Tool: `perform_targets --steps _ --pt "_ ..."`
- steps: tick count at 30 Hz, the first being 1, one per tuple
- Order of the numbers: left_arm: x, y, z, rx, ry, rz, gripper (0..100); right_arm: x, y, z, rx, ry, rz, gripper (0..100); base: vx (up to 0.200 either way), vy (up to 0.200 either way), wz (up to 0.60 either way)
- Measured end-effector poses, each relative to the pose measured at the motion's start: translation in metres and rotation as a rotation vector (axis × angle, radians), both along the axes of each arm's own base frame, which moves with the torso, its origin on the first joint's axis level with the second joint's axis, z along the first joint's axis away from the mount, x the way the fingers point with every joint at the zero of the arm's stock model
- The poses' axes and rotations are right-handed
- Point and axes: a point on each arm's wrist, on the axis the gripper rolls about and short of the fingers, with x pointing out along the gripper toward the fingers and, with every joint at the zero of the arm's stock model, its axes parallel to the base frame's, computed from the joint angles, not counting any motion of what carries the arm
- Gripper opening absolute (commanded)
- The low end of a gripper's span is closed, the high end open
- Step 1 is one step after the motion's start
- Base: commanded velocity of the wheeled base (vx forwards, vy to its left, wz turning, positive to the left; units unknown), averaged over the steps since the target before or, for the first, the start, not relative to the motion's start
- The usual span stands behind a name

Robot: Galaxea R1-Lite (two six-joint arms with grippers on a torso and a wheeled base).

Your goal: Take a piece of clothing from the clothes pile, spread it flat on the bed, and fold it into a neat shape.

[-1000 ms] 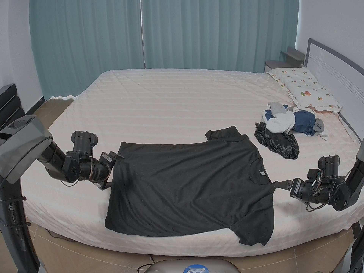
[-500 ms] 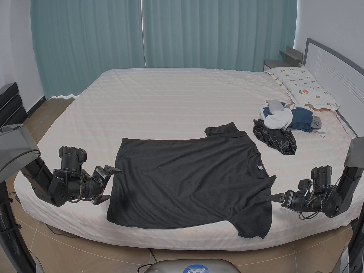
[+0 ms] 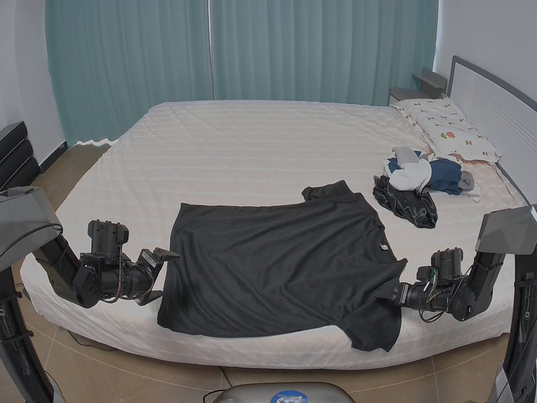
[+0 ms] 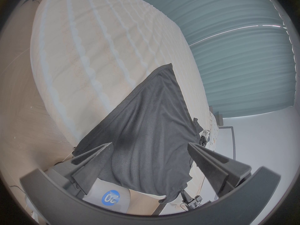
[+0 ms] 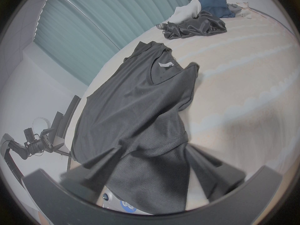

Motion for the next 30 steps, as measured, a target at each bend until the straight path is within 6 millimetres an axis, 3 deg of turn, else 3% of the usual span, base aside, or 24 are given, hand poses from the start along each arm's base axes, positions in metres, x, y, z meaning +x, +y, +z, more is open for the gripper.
perform_targets --steps 9,24,25,30 --pt "0.000 0.000 -0.001 0.000 0.005 0.001 100 -0.017 -0.013 -0.004 -0.006 0.053 -0.033 0 0.000 0.000 0.00" --pt "-0.001 0.000 -0.003 0.004 0.009 0.000 100 -0.067 -0.019 0.002 -0.075 0.128 0.023 0 0.000 0.000 0.00" --pt "-0.001 0.000 -0.002 0.005 0.009 0.000 100 -0.067 -0.019 0.002 -0.075 0.128 0.023 100 0.000 0.000 0.00" --pt "-0.001 0.000 -0.003 0.006 0.009 -0.001 100 -0.070 -0.021 0.001 -0.079 0.138 0.017 100 0.000 0.000 0.00"
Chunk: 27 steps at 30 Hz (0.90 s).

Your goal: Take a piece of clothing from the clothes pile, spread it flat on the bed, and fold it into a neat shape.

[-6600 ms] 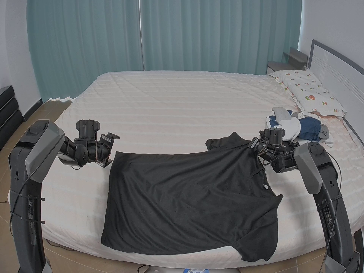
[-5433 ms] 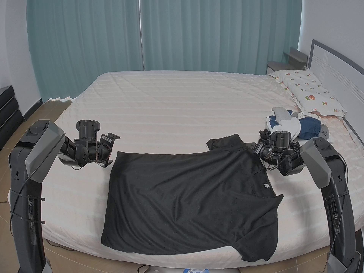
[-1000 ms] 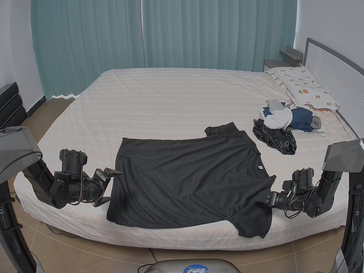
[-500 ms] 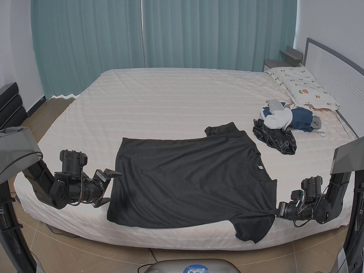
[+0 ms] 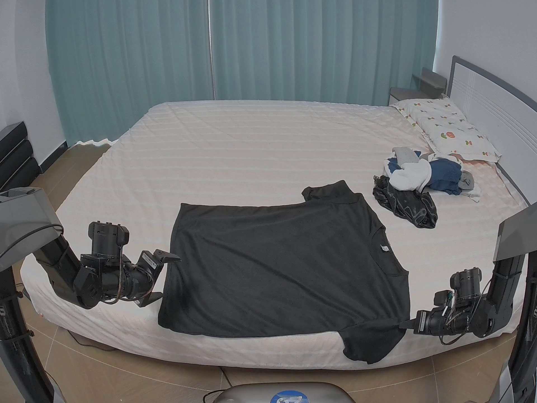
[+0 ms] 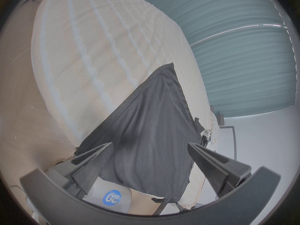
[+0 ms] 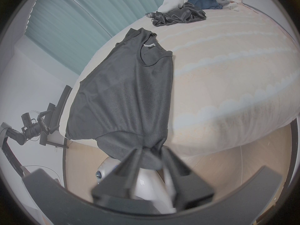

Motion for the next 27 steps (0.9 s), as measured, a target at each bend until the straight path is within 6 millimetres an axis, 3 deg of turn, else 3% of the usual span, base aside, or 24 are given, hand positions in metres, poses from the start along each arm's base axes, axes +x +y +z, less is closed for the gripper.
perform_targets --steps 10,19,27 --pt "-0.004 -0.003 -0.004 0.049 -0.001 -0.041 100 0.000 -0.004 0.017 0.040 -0.057 -0.052 100 0.000 0.000 0.00" --pt "-0.038 -0.014 -0.025 0.315 0.019 -0.297 100 -0.004 -0.005 0.020 0.072 -0.091 -0.081 100 0.000 0.000 0.00" --pt "-0.044 -0.018 -0.042 0.486 0.054 -0.353 100 -0.008 -0.003 0.017 0.082 -0.183 -0.074 100 0.000 0.000 0.00"
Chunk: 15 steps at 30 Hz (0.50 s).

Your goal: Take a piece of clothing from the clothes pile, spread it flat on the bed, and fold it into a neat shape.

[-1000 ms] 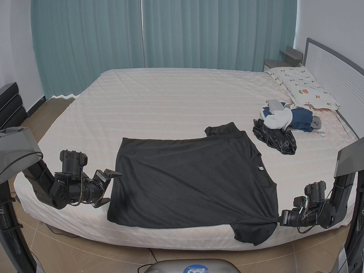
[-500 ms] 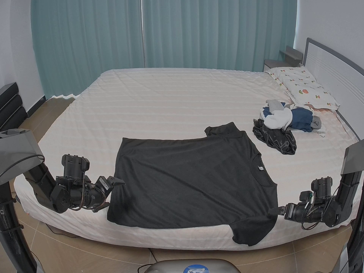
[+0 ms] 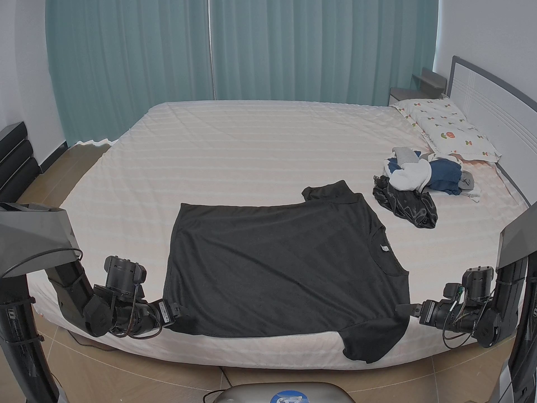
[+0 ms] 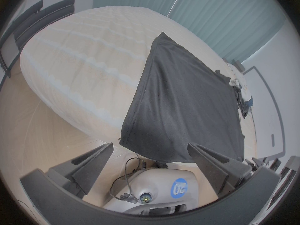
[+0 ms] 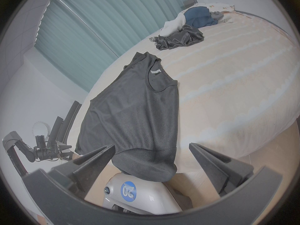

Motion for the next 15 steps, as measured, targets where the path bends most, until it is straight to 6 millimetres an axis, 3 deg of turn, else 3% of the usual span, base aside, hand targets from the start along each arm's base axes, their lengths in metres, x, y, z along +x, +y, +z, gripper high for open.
perform_targets --steps 15 --pt "0.007 -0.003 -0.015 0.093 0.009 -0.051 100 -0.012 0.000 -0.015 0.026 0.054 -0.018 100 0.000 0.000 0.00"
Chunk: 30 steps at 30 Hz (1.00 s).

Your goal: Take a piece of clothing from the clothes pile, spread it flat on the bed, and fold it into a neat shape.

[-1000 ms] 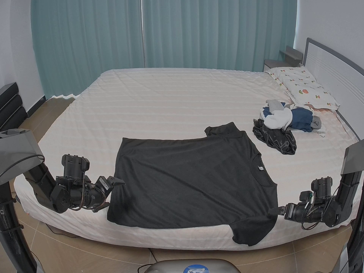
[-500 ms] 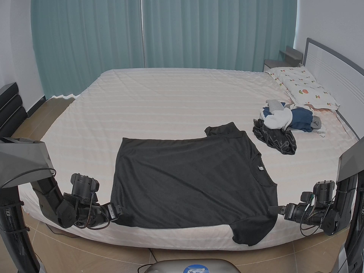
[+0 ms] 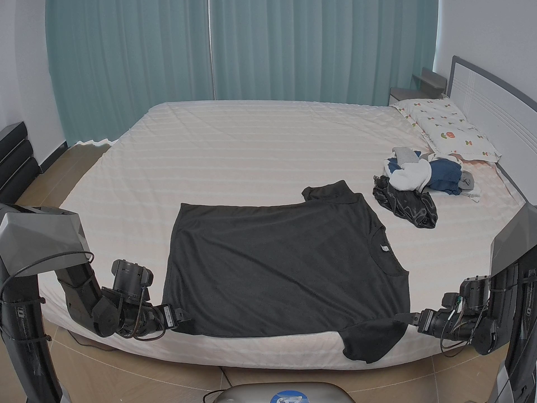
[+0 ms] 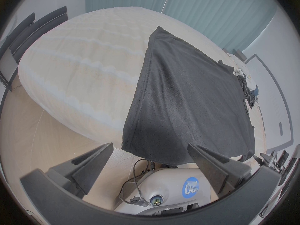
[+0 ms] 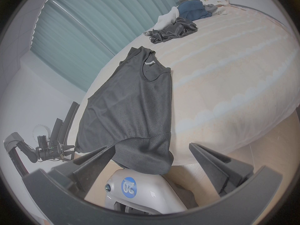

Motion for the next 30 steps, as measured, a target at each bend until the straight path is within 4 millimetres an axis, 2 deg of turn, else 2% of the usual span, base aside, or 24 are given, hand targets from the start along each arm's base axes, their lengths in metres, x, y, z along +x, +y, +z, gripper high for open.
perform_targets --steps 11,12,23,30 --pt "0.0111 -0.0048 -0.0050 0.006 -0.013 -0.009 100 0.0019 -0.0019 0.0076 0.058 -0.022 0.001 100 0.000 0.000 0.00" --pt "0.0112 -0.0050 -0.0054 0.007 -0.012 -0.011 0 0.0020 -0.0021 0.0081 0.058 -0.024 0.000 100 0.000 0.000 0.00" --pt "0.0092 -0.0030 -0.0079 0.044 -0.008 0.026 0 0.0012 -0.0016 0.0090 0.058 -0.024 0.003 100 0.000 0.000 0.00" --pt "0.0045 -0.0006 -0.0015 0.021 -0.013 0.053 0 0.0012 -0.0013 0.0088 0.058 -0.024 0.004 100 0.000 0.000 0.00"
